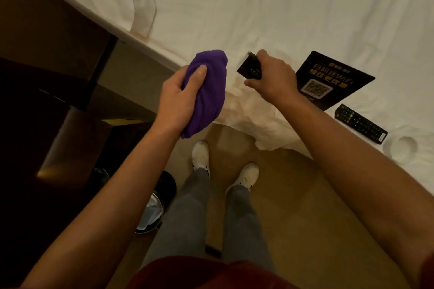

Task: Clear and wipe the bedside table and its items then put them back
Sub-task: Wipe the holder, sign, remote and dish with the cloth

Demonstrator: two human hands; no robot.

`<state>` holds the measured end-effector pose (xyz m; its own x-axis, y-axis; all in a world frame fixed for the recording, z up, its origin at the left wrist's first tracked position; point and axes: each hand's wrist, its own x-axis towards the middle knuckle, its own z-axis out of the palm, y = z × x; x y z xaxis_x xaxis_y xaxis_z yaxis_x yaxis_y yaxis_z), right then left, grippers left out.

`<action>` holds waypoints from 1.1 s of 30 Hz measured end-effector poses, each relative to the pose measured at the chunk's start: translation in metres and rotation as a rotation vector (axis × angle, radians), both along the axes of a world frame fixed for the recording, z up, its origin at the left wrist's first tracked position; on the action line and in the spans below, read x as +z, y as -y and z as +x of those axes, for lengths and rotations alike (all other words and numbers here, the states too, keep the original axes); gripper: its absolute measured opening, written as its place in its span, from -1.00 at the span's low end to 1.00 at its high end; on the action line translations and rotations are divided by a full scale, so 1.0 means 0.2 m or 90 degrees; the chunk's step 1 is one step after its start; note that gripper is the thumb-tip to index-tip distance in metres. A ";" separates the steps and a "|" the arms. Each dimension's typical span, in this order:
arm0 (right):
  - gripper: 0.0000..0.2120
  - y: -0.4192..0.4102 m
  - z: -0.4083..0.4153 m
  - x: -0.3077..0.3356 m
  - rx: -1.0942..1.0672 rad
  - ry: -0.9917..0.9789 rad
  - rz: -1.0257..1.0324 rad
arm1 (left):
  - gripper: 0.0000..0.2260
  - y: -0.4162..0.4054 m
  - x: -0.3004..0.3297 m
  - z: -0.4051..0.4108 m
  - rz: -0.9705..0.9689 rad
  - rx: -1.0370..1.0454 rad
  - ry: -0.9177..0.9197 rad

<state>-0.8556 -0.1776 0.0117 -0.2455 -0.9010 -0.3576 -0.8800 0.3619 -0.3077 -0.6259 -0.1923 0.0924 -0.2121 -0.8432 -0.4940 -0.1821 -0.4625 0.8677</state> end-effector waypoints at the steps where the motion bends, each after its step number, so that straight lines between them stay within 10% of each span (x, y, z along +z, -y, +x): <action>1: -0.53 0.02 0.00 -0.01 0.024 -0.029 0.014 | -0.80 0.01 0.00 0.01 0.006 0.003 -0.004; 12: -0.80 0.16 -0.03 -0.05 0.089 -0.242 0.166 | -0.87 0.07 -0.06 0.06 0.029 0.008 -0.002; 19: -0.64 0.12 0.01 0.04 0.056 -0.208 0.143 | -0.88 0.06 -0.06 0.05 0.027 -0.014 0.000; 33: -0.50 -0.51 -0.38 0.55 -0.297 -0.043 -0.412 | -0.79 -0.07 -0.07 -0.11 0.032 -0.051 0.017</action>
